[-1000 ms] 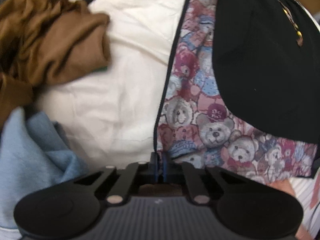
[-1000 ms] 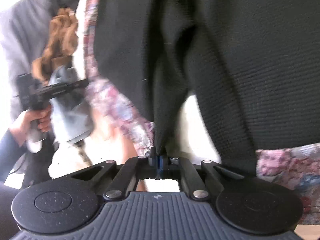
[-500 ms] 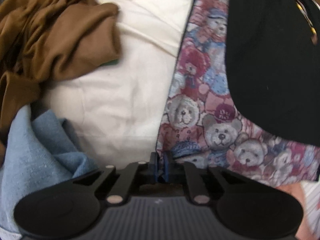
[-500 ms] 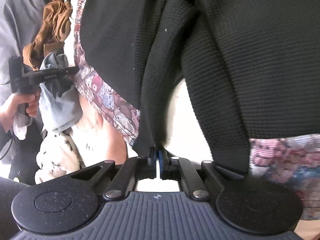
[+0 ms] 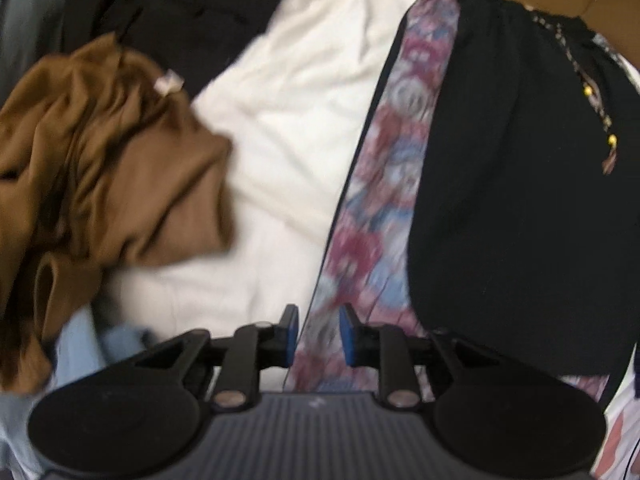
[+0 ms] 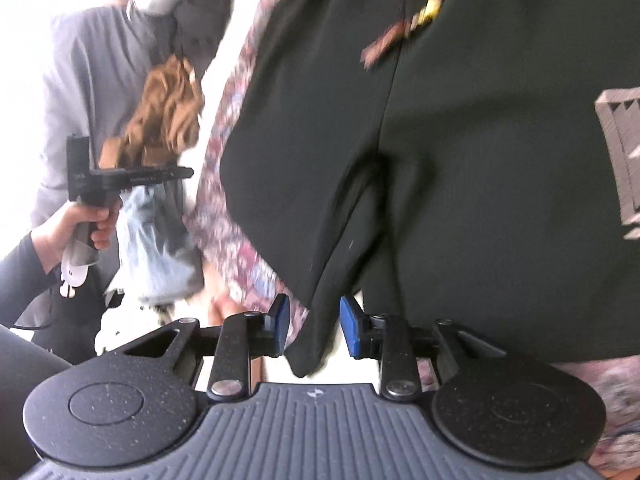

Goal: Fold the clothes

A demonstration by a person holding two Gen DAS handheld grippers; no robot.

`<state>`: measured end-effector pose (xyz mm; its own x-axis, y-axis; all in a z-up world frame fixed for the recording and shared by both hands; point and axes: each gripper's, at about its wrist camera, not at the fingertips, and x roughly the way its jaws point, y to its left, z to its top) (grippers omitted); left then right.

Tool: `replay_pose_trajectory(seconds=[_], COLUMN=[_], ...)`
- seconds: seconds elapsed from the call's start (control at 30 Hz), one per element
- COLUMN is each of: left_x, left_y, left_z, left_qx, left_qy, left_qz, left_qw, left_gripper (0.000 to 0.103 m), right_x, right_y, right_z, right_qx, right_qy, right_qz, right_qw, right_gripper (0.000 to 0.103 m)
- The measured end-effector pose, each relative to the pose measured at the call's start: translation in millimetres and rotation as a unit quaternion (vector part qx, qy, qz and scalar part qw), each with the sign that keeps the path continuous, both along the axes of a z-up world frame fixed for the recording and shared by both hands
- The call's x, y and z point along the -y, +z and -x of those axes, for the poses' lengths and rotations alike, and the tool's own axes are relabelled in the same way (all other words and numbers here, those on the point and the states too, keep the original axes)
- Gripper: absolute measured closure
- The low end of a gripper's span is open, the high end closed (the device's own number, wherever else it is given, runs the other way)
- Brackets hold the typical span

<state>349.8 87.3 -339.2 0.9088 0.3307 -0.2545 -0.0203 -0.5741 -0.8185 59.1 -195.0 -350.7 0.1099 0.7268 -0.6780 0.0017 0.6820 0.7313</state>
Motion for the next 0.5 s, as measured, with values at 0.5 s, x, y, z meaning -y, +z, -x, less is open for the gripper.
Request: replay_pose_trajectory(seconds=[0.5], left_x=[-55.0], left_y=[-13.0], left_z=[18.0], left_qx=[-0.030], left_qy=[0.154], left_qz=[0.019], left_qw=[0.9874], left_gripper=[0.078], right_x=[87.1], right_y=[14.1], right_z=[-18.5], right_qx=[0.063], right_qy=[-0.109], right_qz=[0.115], right_qw=[0.985], right_gripper=[0.072])
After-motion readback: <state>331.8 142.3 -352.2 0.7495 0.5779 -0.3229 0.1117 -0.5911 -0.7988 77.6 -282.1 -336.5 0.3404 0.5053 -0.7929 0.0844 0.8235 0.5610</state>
